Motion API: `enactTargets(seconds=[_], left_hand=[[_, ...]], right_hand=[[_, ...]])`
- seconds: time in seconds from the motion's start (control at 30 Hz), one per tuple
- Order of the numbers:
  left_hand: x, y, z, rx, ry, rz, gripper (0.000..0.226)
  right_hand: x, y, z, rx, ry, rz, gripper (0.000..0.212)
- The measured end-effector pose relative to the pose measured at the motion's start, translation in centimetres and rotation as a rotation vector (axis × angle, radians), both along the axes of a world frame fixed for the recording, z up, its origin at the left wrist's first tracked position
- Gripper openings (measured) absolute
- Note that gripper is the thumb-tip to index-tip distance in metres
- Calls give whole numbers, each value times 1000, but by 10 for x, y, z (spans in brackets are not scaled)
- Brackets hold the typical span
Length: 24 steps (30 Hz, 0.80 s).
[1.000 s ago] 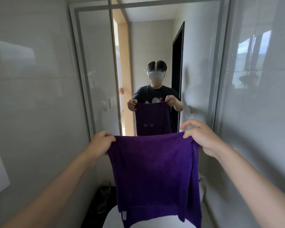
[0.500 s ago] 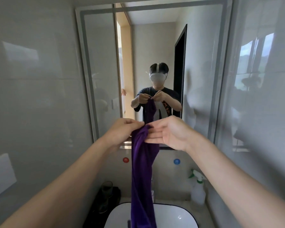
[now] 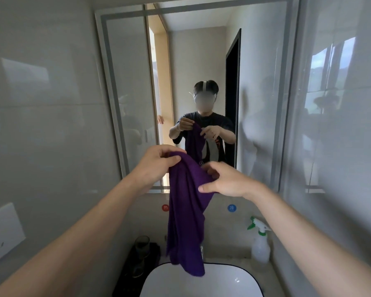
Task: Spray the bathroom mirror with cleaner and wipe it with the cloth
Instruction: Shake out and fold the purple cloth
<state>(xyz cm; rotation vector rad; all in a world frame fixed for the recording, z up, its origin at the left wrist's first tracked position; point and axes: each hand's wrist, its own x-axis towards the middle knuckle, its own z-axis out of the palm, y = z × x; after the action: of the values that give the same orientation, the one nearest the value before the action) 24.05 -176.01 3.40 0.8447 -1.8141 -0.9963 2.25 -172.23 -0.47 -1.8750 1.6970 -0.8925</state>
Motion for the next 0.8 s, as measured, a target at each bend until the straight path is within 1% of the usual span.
enactTargets(seconds=[0.07,0.1,0.13,0.23,0.3,0.37,0.43,0.5,0.57,0.67,0.73,0.8], left_hand=[[2,-2,0,16,26,-2,26],[2,-3,-1,26,39,-2,24],[3,-4,-2,41,48,0,22],[3,-6,-4,102,44,-23,16],[5,-4,-2,146,33,-65,20],[5,-2,2,217,45,-155,27],[3,1,7,299,71,-272,29],[-1,2,10,386,123,-353,26],[-3,1,10,464,219,-407,21],[-1,-6,9,530,365,-426,24],[2,-14,4,543,415,-335,25],[6,-21,-11,580,468,-212,23]], right_hand=[[-8,-2,-10,103,-116,37,36],[-11,-2,-14,99,-190,34,28],[-15,-3,-17,80,-271,22,25],[-22,-1,-20,71,-550,26,25],[-24,2,-16,43,-703,61,22],[-21,5,-12,-16,-827,90,24],[-16,9,-12,-53,-988,153,37],[-11,14,-20,-25,-1139,260,49],[-3,23,-37,71,-1193,321,54],[18,34,-70,204,-1096,242,57],[36,39,-86,215,-1075,187,53],[52,42,-95,168,-1113,155,43]])
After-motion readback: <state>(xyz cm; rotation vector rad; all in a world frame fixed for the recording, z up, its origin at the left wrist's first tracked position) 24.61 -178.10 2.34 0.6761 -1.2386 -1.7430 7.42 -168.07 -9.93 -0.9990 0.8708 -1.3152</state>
